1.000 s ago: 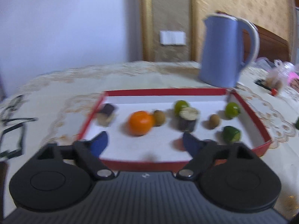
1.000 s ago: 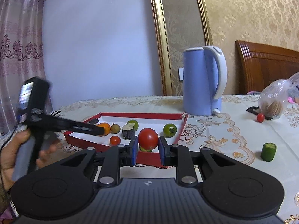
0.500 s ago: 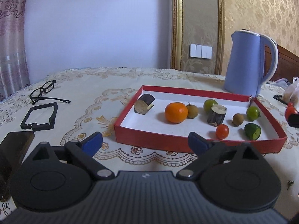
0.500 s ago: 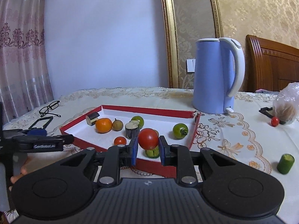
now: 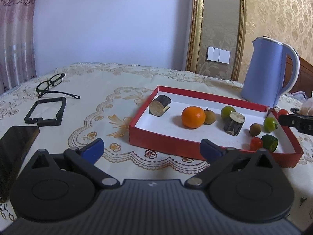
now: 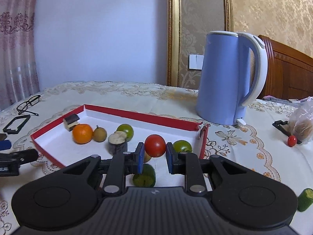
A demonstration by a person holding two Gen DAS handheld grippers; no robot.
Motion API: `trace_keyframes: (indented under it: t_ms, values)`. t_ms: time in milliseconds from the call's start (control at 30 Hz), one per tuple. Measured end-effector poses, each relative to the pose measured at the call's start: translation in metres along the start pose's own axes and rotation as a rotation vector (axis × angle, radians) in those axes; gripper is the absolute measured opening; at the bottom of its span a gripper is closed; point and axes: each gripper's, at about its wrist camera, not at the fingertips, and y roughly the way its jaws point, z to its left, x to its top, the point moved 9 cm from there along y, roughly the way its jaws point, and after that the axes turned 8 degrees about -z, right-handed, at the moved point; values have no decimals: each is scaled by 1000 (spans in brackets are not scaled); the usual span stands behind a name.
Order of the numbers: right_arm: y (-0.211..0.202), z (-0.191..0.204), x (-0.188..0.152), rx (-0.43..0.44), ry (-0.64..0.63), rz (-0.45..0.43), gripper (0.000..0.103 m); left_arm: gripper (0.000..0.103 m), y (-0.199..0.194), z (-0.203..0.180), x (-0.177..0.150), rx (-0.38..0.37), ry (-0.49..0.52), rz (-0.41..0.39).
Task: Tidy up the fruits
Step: 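Lower the red cherry tomato into the tray and open the right tool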
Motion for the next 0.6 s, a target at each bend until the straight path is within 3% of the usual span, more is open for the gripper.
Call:
trace_keyframes:
  t_ms: [600]
  values:
    - [54,-1,5,-21,37,65,23,103,-1,3,0,28,10,-7]
